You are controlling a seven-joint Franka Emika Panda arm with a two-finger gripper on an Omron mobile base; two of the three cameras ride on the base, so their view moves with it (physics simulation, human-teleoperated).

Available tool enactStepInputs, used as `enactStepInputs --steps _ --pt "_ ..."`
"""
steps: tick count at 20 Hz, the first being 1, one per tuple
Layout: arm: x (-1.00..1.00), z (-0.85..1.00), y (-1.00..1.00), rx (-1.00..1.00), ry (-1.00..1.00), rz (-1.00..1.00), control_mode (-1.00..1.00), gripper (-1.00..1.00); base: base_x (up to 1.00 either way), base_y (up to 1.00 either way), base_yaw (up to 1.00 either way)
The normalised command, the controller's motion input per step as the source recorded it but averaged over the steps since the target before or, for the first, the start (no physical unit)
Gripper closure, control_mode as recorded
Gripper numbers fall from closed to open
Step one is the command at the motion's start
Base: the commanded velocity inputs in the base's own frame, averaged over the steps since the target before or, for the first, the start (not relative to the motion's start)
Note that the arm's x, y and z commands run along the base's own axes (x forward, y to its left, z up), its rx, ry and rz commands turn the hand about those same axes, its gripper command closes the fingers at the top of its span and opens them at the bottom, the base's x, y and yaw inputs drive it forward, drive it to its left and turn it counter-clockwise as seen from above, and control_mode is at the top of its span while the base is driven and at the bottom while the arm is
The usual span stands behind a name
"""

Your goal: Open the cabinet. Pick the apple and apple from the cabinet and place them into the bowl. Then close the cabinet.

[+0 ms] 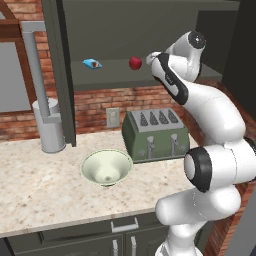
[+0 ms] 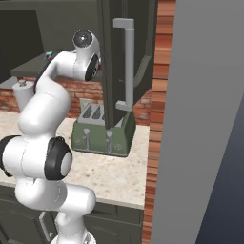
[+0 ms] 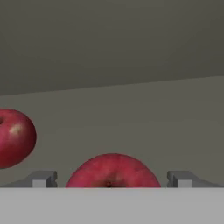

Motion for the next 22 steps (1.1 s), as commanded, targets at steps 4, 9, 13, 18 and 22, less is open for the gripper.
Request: enactStepInputs --steps 4,9,13,18,22 --pt "0.32 -0.04 0.0 -0.01 0.0 0.0 -1.0 1.0 0.0 0.0 0.0" --pt "-0.05 -0.01 0.0 0.0 0.01 0.0 -1.0 1.0 0.0 0.0 0.0" --pt "-0.41 -0.27 0.0 0.0 0.11 0.0 -1.0 1.0 0.0 0.0 0.0" --pt "-0.84 -0.05 0.0 0.0 0.01 0.0 -1.0 1.0 0.0 0.0 0.0" --pt "-1.0 -0.04 0.09 0.0 -0.09 0.01 -1.0 1.0 0.0 0.0 0.0"
